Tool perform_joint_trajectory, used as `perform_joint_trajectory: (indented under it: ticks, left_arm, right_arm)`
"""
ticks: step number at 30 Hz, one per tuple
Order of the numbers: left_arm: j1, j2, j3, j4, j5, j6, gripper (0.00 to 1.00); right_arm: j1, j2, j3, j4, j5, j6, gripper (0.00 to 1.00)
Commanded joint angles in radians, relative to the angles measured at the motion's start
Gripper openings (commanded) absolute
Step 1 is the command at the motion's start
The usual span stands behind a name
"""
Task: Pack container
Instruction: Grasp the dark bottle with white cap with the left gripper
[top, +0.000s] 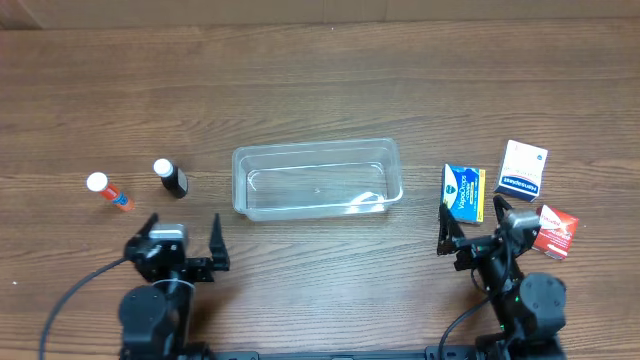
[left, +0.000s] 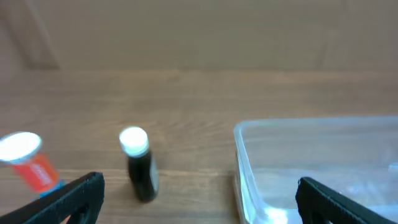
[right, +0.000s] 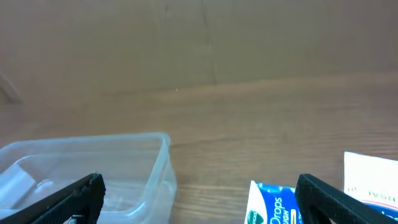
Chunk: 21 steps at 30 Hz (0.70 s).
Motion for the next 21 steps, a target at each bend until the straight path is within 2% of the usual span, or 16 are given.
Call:
perform_joint_trajectory:
  ticks: [1,5,10,12,14,16,21]
  left_arm:
    - [0.006,0.157,0.240,-0.075,-0.083,-0.076,1.00]
    - [0.006,0.431,0.493,-0.222,-0.090,-0.076,1.00]
    - [0.006,0.838,0.901,-0.578,-0.092,-0.075,1.00]
    - [0.006,0.973,1.061,-0.743,-0.070,-0.076,1.00]
    - [0.006,1.042,1.142,-0.828,-0.003,-0.076,1.00]
    - [0.006,1.094,1.191,-0.866,0.016,-0.072,1.00]
    - [0.066,1.154,1.192,-0.803,-0.037,-0.149,1.00]
  right_arm:
    - [-0.003,0.175,0.219,-0.073,0.016,0.039,1.00]
    - [-0.003,0.450,0.483,-0.217,0.016,0.038,1.00]
    - [-0.003,0.841,0.827,-0.519,0.015,0.038,1.00]
    - [-0.003,0.972,0.946,-0.669,0.015,0.038,1.00]
    - [-0.003,1.045,1.008,-0.760,0.016,0.038,1.00]
    - [-0.003,1.078,1.025,-0.761,0.016,0.038,1.00]
    - [-0.003,1.078,1.025,-0.761,0.050,0.039,1.00]
